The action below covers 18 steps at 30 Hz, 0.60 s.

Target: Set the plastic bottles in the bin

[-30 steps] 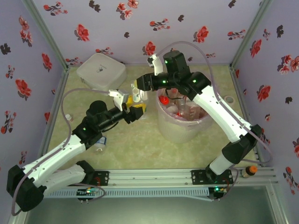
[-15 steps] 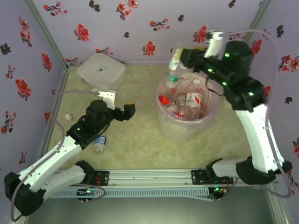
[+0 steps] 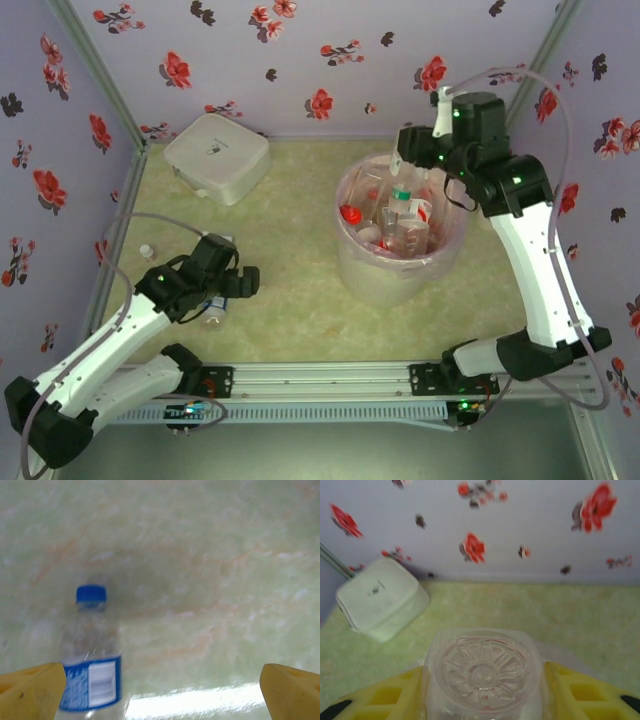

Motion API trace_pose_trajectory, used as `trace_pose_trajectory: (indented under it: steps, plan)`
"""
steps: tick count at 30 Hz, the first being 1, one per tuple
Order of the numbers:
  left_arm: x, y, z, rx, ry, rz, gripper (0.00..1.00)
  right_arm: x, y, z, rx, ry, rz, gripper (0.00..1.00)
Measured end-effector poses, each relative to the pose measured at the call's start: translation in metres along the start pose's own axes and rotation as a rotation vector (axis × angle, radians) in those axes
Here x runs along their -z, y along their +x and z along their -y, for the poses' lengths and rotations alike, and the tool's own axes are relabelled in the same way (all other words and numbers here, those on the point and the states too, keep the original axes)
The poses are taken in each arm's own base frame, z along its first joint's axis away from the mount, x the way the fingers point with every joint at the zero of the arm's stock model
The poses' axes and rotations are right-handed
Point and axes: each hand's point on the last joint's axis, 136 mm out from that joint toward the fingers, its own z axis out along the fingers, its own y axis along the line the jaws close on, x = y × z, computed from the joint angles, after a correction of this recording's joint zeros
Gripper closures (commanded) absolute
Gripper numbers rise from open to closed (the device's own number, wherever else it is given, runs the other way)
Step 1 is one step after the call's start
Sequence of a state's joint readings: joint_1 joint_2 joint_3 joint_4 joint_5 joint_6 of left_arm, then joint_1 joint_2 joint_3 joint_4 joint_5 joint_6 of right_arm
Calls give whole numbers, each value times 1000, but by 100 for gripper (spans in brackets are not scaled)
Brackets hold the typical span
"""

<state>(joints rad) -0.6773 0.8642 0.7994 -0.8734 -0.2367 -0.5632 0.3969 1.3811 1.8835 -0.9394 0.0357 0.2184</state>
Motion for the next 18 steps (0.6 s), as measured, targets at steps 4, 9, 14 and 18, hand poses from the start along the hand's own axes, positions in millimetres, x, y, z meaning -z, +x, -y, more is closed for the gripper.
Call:
trace_pose_trajectory:
  steps: [4, 9, 14, 18]
  plan:
    - [-2, 21, -14, 45, -53, -67, 0, -16, 30, 9, -50, 29, -104, 90]
    - [-9, 36, -26, 107, -113, -98, 0, -39, 61, 16, -156, 38, -189, 88]
    - [-20, 55, -37, 174, -148, -114, 0, -65, 85, 19, -240, 39, -237, 86]
    - [-21, 58, -41, 221, -153, -95, 0, -73, 90, 21, -260, 34, -233, 78]
